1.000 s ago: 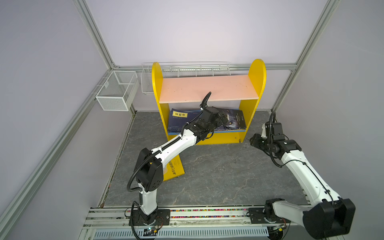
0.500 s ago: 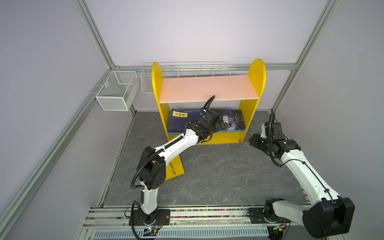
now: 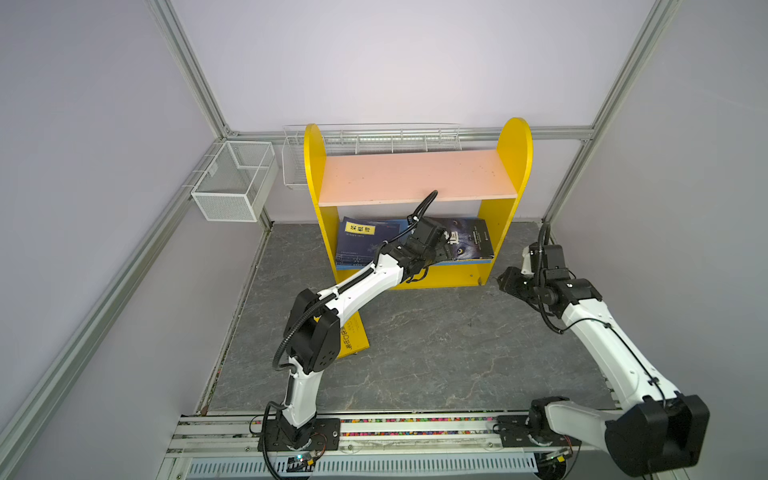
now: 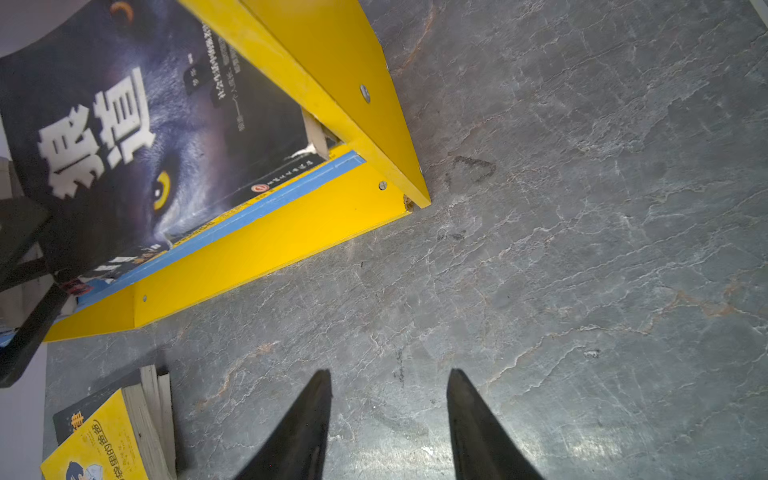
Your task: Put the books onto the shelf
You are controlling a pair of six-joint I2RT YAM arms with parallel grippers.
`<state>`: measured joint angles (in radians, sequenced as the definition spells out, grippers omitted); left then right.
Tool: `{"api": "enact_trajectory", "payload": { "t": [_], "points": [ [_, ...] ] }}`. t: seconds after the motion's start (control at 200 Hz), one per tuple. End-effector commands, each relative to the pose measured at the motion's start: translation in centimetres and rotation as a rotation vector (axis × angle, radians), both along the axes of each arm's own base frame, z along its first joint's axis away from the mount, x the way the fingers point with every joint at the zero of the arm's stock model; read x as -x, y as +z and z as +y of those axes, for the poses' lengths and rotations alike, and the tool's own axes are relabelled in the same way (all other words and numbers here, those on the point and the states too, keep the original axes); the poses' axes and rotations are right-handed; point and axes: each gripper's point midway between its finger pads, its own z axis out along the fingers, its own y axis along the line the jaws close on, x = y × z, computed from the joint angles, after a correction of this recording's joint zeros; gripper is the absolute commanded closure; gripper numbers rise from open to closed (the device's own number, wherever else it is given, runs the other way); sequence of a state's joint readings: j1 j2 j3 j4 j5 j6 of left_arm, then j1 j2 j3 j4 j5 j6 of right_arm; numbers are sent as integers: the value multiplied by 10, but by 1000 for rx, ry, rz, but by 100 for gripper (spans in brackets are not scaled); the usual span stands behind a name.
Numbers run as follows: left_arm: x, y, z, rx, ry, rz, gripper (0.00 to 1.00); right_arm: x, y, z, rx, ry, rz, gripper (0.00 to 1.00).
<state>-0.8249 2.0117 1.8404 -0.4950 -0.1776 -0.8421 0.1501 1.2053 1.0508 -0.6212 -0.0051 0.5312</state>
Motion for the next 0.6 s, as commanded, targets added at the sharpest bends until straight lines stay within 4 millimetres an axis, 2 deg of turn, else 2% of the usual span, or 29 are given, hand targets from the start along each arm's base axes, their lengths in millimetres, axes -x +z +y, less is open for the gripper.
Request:
{"api": "enact_trajectory", "payload": {
  "t": [0.0,0.18,0.4,0.505,0.595],
  "points": [
    [-7,2,-7,-10,-18,-14,22,-2,-1,5,-20,25,-12,51],
    [-8,7,-2,-29,-10,-28,22,-4,2,14,-43,63,-26,51],
    [-9,40,18,-104,9,-119,14,-5,2,22,-60,93,-28,52],
    [-3,59,37,-160,22,-163,13,-5,4,26,-64,112,-37,52],
    [13,65,63,-201,48,-157,13,-4,12,38,-61,175,-72,52]
  ]
}}
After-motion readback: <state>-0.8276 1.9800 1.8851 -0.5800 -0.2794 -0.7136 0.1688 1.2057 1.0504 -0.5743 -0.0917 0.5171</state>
